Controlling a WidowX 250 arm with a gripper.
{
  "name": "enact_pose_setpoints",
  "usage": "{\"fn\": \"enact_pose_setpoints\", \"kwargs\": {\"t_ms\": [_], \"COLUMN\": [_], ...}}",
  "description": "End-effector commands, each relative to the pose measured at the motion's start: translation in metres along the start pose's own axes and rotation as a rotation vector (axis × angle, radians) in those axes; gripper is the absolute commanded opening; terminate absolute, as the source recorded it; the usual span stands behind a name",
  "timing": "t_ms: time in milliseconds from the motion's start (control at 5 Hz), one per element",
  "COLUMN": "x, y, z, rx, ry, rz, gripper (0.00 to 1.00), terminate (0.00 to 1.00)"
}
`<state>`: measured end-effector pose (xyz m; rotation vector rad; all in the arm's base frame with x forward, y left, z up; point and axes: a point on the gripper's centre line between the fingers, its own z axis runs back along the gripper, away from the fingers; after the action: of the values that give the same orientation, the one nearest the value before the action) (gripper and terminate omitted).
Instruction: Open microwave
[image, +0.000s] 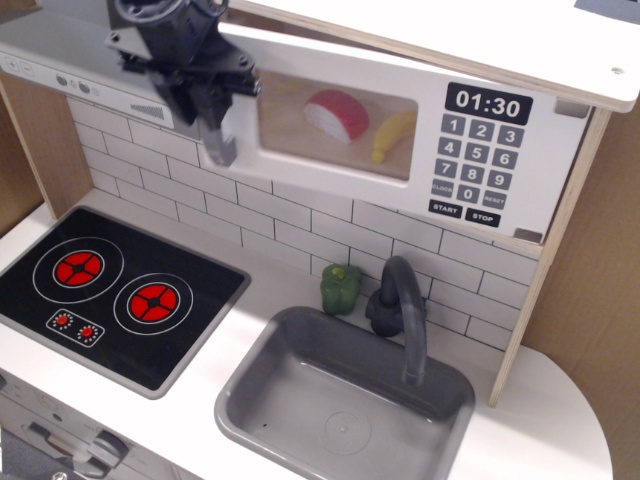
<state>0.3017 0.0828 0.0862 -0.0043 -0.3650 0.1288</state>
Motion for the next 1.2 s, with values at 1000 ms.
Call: {"fn": "enact_pose_setpoints", "kwargs": {"t_ms": [1000], "x": [-0.029], "y": [0.1], "z": [0.049], "rx": [0.135], "ry": [0.252], "rz": [0.36], "gripper": [1.0], "terminate": [0.0]}}
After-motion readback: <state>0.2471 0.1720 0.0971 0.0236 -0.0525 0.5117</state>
